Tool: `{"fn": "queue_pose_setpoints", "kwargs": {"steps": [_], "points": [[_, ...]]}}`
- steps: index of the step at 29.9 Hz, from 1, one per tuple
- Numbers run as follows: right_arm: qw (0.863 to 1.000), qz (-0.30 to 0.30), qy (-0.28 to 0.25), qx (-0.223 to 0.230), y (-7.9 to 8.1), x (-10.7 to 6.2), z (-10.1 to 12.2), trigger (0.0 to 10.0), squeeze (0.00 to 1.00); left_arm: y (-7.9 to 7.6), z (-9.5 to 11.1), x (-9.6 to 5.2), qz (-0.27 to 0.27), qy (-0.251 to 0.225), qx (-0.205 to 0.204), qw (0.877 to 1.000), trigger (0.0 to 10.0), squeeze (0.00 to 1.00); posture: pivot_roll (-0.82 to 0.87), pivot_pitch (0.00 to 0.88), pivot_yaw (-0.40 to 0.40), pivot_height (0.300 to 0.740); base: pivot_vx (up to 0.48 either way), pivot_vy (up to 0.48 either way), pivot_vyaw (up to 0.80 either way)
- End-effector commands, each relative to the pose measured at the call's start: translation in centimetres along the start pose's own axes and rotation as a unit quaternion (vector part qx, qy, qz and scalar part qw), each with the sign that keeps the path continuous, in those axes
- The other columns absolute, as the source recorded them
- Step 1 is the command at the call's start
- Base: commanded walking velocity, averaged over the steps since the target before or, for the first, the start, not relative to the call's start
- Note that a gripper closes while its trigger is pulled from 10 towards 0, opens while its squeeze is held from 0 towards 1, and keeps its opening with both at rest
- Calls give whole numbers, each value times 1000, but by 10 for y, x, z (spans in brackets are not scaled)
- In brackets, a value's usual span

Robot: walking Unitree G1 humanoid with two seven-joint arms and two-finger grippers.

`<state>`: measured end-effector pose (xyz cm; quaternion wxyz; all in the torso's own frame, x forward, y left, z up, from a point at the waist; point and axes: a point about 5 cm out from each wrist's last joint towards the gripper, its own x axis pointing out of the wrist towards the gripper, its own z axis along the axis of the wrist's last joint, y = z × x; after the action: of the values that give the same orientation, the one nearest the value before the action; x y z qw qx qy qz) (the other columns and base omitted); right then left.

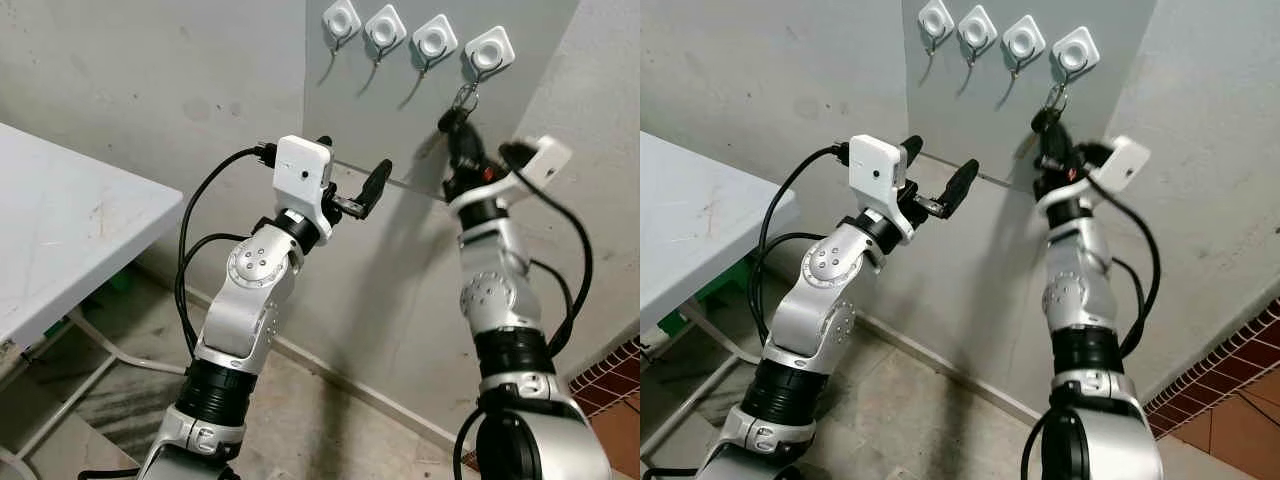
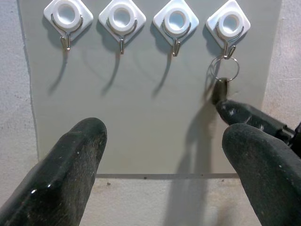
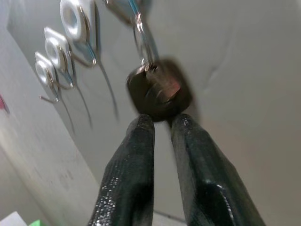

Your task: Hang keys on a hook

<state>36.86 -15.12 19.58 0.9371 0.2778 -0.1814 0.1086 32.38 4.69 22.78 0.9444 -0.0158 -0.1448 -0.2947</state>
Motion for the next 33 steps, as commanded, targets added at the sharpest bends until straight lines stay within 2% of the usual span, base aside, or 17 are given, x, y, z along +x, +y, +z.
{"fn": "queue_pose_setpoints", "kwargs": {"steps": [1,8,13,18,20,23,25,30,31,32,33], "points": [[1000,9,5,-11,2,0,-1,10000,1000,0,3,2,1,-5,6,1000,10000,0,1,46,-53,740,0,0,0],[999,-3,23,-37,-7,-11,-9,10000,1000,4,-1,-1,26,-2,6,1000,10000,0,3,41,-58,740,0,0,0],[998,-23,43,-46,-21,-27,-17,10000,1000,17,-13,-10,73,12,-9,997,10000,0,8,27,-59,740,0,0,0],[995,-46,62,-67,-34,-42,-24,10000,1000,35,-26,-26,124,7,-18,992,10000,0,11,8,-56,740,0,0,0],[993,-60,74,-75,-42,-52,-28,10000,1000,47,-43,-37,164,38,-51,984,10000,0,11,0,-53,740,0,0,0],[989,-74,85,-93,-48,-61,-32,10000,1000,57,-58,-48,199,54,-98,974,10000,0,9,0,-51,740,0,0,0],[988,-82,87,-100,-51,-63,-33,10000,1000,60,-62,-51,209,62,-81,973,10000,0,8,0,-50,740,0,0,0],[982,-105,92,-130,-60,-74,-33,10000,1000,68,-77,-65,233,72,-82,966,10000,0,5,0,-49,740,0,0,0],[979,-109,98,-143,-62,-78,-34,10000,208,69,-81,-69,240,78,-78,964,10000,0,2,0,-48,740,0,0,0],[977,-111,103,-151,-64,-81,-35,10000,208,70,-84,-72,245,82,-77,963,10000,0,2,0,-48,740,0,0,0],[973,-110,113,-166,-66,-85,-37,10000,0,72,-88,-75,253,87,-85,960,10000,0,1,0,-47,740,0,0,0]]}}
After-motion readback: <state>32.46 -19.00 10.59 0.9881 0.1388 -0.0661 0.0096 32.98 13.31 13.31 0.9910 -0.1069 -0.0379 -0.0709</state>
